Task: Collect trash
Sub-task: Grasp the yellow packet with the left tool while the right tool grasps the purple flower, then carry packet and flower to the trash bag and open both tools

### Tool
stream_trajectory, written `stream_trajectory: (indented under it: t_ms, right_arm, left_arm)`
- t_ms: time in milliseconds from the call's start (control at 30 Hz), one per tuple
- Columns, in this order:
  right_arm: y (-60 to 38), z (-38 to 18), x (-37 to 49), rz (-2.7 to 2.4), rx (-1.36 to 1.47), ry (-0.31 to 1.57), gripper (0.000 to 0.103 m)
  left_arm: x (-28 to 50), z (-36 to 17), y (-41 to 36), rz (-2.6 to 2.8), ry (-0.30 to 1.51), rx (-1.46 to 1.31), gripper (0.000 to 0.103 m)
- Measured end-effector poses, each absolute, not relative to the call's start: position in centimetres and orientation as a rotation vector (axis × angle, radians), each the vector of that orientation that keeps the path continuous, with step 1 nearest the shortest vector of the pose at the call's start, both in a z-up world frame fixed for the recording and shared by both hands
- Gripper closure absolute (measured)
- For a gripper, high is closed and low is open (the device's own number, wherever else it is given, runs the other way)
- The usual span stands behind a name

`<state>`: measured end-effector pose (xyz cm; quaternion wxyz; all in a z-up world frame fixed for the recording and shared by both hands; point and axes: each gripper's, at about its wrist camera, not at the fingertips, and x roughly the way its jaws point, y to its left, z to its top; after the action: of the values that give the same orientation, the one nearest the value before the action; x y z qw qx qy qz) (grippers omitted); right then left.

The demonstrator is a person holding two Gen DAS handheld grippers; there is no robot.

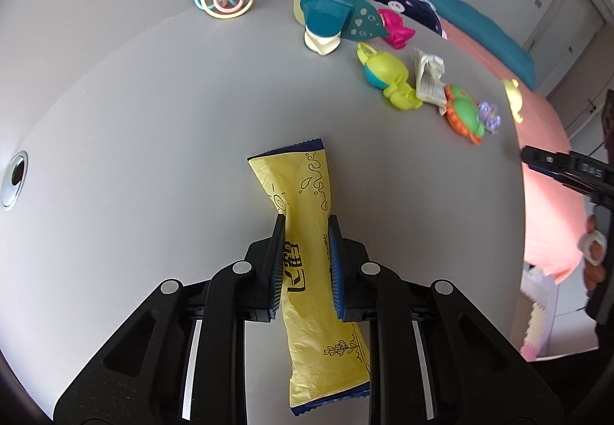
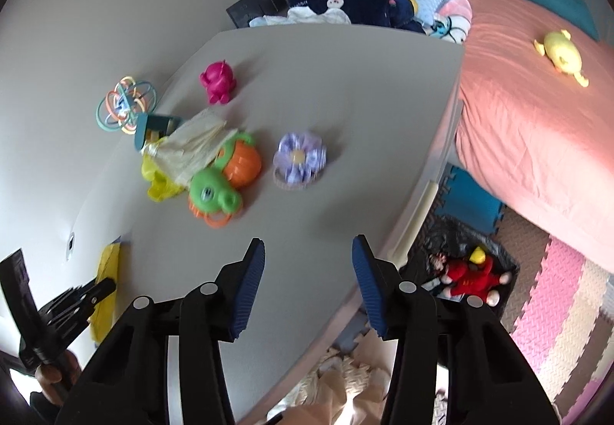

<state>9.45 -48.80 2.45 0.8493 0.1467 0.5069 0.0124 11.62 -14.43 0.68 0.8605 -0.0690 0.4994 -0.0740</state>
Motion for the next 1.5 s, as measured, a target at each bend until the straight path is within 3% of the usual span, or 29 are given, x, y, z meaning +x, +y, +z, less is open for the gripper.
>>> stream_trajectory:
  t_ms: [133, 300, 433, 467, 500, 600, 1000, 1500]
  right_arm:
    - [-48.7, 2.0, 11.7, 0.008, 0.276, 1.061, 0.054]
    - [-48.3, 1.1, 14.1, -0.016, 0.229, 1.055, 0.066]
    - [-48.1, 1.1, 15.2, -0.041, 0.209, 1.036, 0.066]
    - [-48.0, 1.1, 15.5, -0.044, 0.2, 1.034, 0.069]
    - [-47.8, 1.0, 15.6, -0.041, 0.197, 1.034, 0.082]
    - [-47.7, 1.0, 15.7, -0.029, 0.208, 1.021, 0.088]
    - [-50.1, 4.8, 11.9, -0.009, 0.296, 0.94, 0.089]
    - [-57.6, 10.0, 2.2, -0.124, 0.374, 0.808, 0.089]
  left_arm:
    - [12.3, 1.5, -14.4, -0.176, 1.035, -0.156, 0.083]
    - [12.9, 2.3, -14.4, -0.18, 1.009, -0.153, 0.083]
    - [13.3, 2.5, -14.3, -0.178, 1.0, -0.165, 0.083]
    - [13.4, 2.5, -14.3, -0.182, 1.0, -0.171, 0.083]
    - [13.3, 2.6, -14.3, -0.185, 1.0, -0.174, 0.083]
    - [13.4, 3.0, -14.5, -0.192, 0.993, -0.174, 0.083]
    - [13.4, 5.7, -17.0, -0.253, 0.944, -0.167, 0.083]
    - [12.9, 9.7, -28.0, -0.504, 0.874, -0.078, 0.083]
